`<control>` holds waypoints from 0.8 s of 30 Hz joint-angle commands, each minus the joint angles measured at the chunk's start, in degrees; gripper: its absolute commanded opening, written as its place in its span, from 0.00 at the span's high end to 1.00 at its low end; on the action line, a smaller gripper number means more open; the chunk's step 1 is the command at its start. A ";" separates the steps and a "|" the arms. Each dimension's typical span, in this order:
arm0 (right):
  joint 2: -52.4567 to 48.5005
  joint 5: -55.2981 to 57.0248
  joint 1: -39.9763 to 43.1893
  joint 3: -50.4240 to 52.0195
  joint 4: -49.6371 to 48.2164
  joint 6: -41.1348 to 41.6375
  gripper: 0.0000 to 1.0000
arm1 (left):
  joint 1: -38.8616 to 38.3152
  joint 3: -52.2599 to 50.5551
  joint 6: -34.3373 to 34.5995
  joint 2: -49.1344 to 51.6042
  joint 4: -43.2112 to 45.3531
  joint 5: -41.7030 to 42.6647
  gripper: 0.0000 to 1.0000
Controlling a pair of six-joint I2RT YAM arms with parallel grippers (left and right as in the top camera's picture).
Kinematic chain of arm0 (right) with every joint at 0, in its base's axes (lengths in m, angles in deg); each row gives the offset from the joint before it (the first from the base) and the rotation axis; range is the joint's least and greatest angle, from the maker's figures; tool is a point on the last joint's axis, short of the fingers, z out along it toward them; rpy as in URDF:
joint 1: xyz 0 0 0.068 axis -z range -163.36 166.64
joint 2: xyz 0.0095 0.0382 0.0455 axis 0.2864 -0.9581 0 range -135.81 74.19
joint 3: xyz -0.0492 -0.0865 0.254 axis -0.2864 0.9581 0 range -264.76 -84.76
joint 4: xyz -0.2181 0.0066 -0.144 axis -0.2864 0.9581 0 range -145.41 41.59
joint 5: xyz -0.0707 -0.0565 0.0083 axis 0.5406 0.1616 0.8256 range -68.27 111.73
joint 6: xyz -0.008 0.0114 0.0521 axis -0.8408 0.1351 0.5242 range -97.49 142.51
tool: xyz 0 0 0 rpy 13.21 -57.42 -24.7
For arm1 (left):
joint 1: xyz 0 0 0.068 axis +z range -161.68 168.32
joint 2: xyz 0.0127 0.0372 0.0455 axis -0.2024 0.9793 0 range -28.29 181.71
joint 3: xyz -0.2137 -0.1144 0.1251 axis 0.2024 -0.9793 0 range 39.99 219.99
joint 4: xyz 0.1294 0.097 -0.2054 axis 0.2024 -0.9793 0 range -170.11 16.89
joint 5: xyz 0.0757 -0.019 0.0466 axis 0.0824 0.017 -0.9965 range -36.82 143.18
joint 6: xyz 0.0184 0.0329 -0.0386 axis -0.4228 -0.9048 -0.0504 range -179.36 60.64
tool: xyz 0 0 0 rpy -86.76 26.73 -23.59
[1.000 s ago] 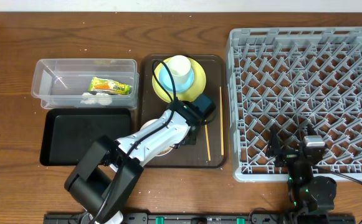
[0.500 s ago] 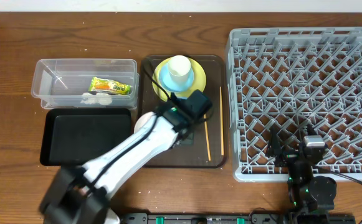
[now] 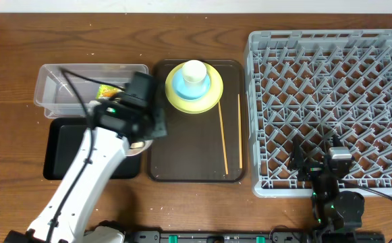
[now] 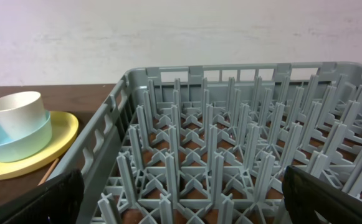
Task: Sort waste into correct bins and load items into the dishwasher rack
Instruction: 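Lift the rice bowl onto the black tray and tip out the rice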
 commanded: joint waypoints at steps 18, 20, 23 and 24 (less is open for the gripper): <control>-0.02 0.00 0.74 0.07 0.22 -0.46 0.01 | 41.31 -10.45 -17.44 -0.11 7.06 41.90 0.94; -0.02 0.00 0.74 0.07 0.22 -0.46 0.01 | 44.17 -13.73 -17.42 -0.11 11.10 46.86 0.94; -0.02 0.00 0.74 0.07 0.22 -0.46 0.01 | 48.48 -18.88 -17.64 -0.11 18.36 54.71 0.94; -0.02 0.00 0.74 0.07 0.22 -0.46 0.01 | 49.64 -20.24 -18.29 -0.11 20.52 57.75 0.94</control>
